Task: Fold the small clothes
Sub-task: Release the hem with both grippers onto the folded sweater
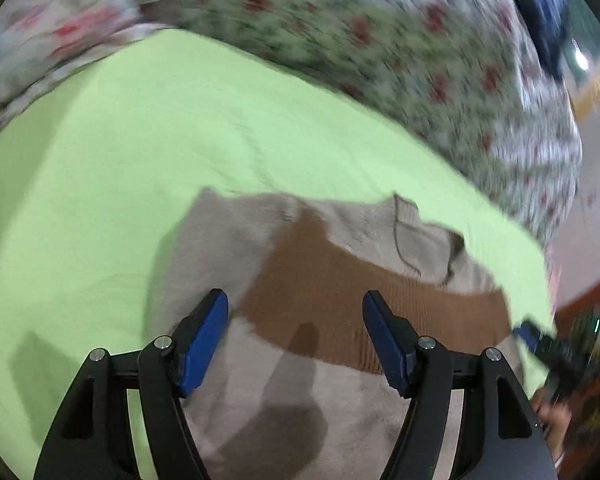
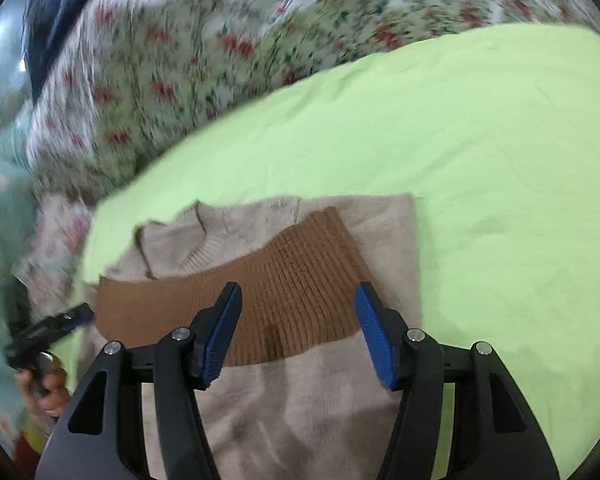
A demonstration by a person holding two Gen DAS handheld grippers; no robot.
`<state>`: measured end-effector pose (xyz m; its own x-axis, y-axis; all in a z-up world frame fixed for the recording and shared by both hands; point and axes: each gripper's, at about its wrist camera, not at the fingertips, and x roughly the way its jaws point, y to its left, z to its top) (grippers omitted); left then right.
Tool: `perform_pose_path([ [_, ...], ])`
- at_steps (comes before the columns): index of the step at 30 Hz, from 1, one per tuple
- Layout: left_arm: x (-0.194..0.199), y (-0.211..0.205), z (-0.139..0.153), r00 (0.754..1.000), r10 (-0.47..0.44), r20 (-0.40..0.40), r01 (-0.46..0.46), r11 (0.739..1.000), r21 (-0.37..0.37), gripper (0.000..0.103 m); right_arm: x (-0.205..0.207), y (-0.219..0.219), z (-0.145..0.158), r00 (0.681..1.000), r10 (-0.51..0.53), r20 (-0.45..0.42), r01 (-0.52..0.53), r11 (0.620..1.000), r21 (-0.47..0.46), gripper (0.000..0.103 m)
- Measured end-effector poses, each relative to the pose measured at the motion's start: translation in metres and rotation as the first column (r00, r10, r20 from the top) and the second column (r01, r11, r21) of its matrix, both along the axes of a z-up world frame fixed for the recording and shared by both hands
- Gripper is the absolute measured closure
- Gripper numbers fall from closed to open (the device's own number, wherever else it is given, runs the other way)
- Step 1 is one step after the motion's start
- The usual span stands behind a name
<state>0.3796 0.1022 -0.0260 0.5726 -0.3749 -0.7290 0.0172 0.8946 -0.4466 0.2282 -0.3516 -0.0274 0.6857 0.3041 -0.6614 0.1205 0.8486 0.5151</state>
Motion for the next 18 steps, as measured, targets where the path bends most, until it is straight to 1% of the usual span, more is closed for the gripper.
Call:
perform_pose_path([
  [2,-0.015,0.01,-0.002,1.0,0.021,0.001,-0.021,0.999,-0.041,0.032,-0.019,0.002,0.004,1.0,-0.007,0.019,0.007,1.0,-0.005,0.041],
  [6,-0.073,0.014,-0.002,0.999,0.043,0.023,-0.041,0.996,-0.082,0.031,-0.054,0.024,0.006,0.998,0.029,0.048,-0.03,0.999,0.02,0.039],
  [8,-0.101,0.013,-0.004,0.998,0.047,0.029,-0.044,0.994,-0.101,0.03,-0.064,0.037,0.006,0.998,0.047,0.048,-0.049,0.998,0.033,0.038],
  [10,-0.135,0.01,-0.006,0.999,0.032,0.027,-0.028,0.99,-0.137,0.029,-0.082,0.05,0.002,0.997,0.068,0.044,-0.071,0.996,0.054,0.037],
  [14,-0.192,-0.003,-0.013,1.0,0.006,0.022,-0.003,0.988,-0.152,0.028,-0.117,0.07,-0.008,0.994,0.097,0.041,-0.1,0.99,0.097,0.035],
  [16,-0.212,-0.007,-0.019,1.0,-0.001,0.01,0.003,0.987,-0.161,0.025,-0.133,0.079,-0.011,0.993,0.109,0.041,-0.113,0.987,0.113,0.035],
  [18,-0.229,-0.011,-0.028,1.0,-0.012,-0.012,0.01,0.986,-0.167,0.025,-0.146,0.085,-0.014,0.993,0.113,0.035,-0.116,0.985,0.13,0.035],
])
